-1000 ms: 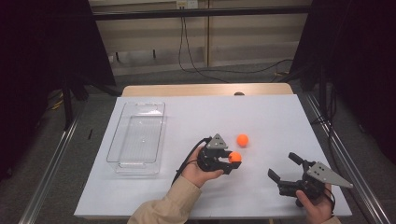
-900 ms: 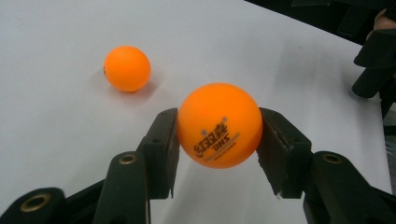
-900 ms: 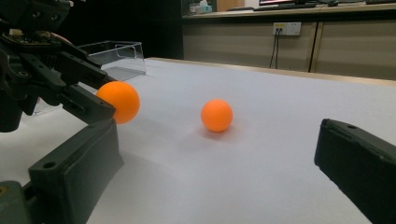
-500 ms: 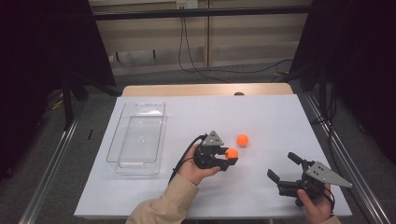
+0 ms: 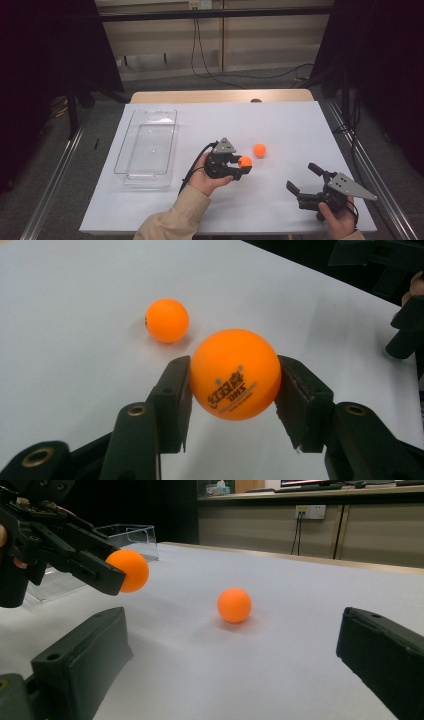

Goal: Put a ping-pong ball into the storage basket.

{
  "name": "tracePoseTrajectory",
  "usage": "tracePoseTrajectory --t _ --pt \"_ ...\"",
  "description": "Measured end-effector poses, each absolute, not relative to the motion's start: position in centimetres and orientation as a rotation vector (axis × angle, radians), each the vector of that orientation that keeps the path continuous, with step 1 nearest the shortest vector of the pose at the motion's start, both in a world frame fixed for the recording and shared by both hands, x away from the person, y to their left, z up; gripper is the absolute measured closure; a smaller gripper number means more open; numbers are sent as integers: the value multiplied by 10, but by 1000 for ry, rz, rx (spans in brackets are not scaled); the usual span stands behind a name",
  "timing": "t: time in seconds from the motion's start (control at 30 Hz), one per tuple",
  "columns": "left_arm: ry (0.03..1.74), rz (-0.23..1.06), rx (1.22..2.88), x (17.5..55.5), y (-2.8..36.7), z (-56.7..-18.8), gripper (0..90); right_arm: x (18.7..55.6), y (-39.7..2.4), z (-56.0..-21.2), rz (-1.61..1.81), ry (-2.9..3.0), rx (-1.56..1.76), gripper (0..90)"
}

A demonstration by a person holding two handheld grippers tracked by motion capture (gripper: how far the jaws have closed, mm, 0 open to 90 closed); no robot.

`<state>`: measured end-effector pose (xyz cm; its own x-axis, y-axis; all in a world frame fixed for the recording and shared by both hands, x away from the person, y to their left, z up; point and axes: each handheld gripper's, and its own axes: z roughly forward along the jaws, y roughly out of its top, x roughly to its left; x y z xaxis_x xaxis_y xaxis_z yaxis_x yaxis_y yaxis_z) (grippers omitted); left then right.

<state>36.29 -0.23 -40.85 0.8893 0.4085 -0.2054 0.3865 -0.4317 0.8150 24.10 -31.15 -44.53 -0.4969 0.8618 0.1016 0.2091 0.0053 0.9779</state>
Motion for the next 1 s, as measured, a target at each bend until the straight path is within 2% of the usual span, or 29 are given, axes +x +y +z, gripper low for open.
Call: tracePoseTrajectory --t 1.0 --pt "662 50 2000 375 22 -397 507 242 -310 -446 1535 1743 1101 6"
